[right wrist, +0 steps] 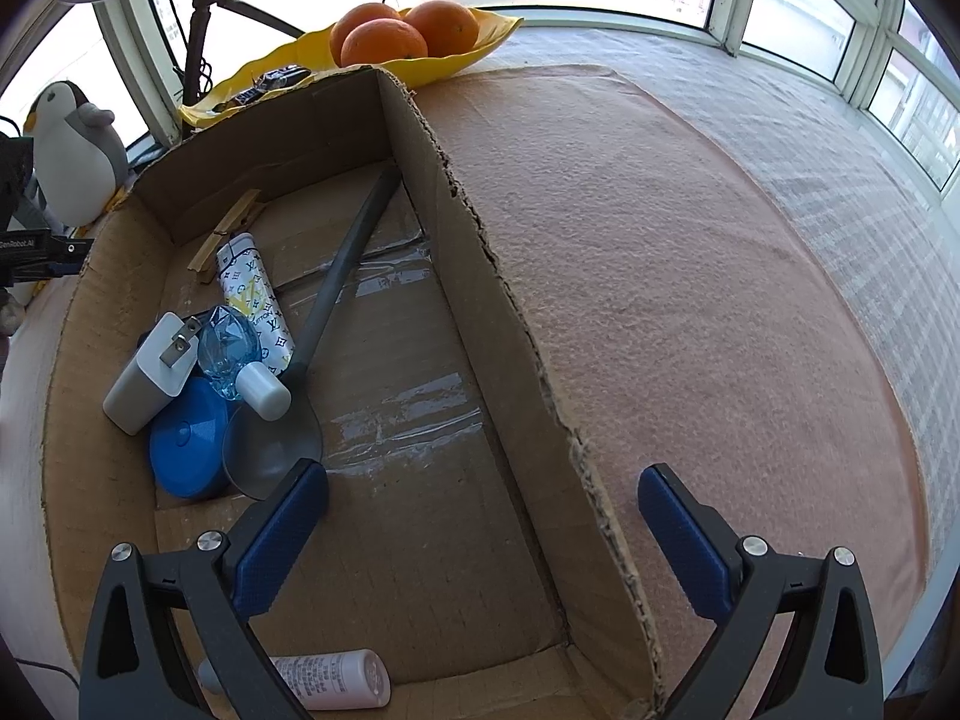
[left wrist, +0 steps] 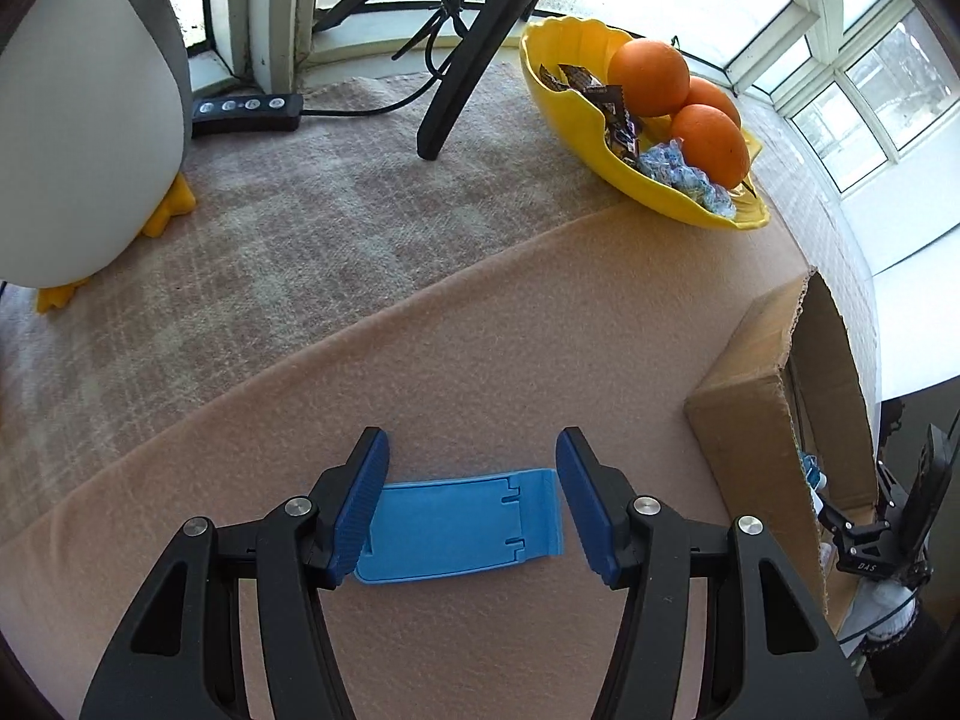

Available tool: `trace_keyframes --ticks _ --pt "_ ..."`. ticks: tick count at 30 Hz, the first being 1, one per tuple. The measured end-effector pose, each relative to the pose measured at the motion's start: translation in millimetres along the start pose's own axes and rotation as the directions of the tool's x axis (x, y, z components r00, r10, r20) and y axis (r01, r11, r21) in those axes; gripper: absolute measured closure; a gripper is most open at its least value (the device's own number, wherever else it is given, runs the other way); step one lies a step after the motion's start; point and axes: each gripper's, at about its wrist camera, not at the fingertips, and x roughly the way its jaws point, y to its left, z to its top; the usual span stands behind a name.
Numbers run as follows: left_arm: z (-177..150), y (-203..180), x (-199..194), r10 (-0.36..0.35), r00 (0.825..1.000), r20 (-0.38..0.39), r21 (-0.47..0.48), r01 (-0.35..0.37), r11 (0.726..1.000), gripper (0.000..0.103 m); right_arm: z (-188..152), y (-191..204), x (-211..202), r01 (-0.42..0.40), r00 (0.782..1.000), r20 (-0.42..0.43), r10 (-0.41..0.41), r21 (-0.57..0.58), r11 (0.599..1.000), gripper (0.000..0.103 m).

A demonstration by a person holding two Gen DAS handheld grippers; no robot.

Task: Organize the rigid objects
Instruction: 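Move the left tool to the blue phone stand and grasp it, then carry the blue phone stand into the box and open the left gripper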

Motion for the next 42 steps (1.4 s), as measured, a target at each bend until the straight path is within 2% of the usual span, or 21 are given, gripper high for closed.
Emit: trace_keyframes --ticks 9,14,17,19,25,29,42 --pt "-40.2 -14.2 -7.3 -0.007 1.0 -0.027 0.014 0.007 1.0 0.046 -0.7 0.3 -0.2 -0.001 1.0 0.0 0.001 -0.002 1.0 0.001" --pt "-62.8 -37.3 -7.3 0.142 0.99 0.006 0.099 -0.142 0.985 0.046 -0.4 0.4 -0.7 -0.002 1.0 -0.001 0.002 -0.008 1.0 0.001" --pt "-67.6 -47.9 -1.8 0.253 0.966 0.045 0.123 -0.257 0.959 0.046 -0.9 0.6 -1.1 -0.004 1.0 0.0 0.004 -0.013 1.0 0.001" --pt "-69.1 -51.7 2.7 0.284 0.957 0.052 0.133 -0.288 0.948 0.046 -1.3 0.8 -1.6 -0.005 1.0 -0.002 0.005 -0.017 1.0 0.001" --pt "-69.4 -52.3 4.5 0.283 0.957 0.066 0.138 -0.29 0.947 0.048 -0.4 3.8 -0.8 -0.004 1.0 -0.001 0.004 -0.021 1.0 0.001" --pt "-72.2 -67.1 11.2 0.275 0.959 0.075 0.159 -0.284 0.946 0.066 -0.6 3.8 -1.0 -0.004 1.0 -0.002 0.004 -0.02 1.0 0.001" --pt "-83.9 -78.7 12.5 0.278 0.956 0.096 0.16 -0.29 0.944 0.067 -0.6 3.6 -1.4 -0.004 1.0 -0.001 0.004 -0.02 1.0 0.001"
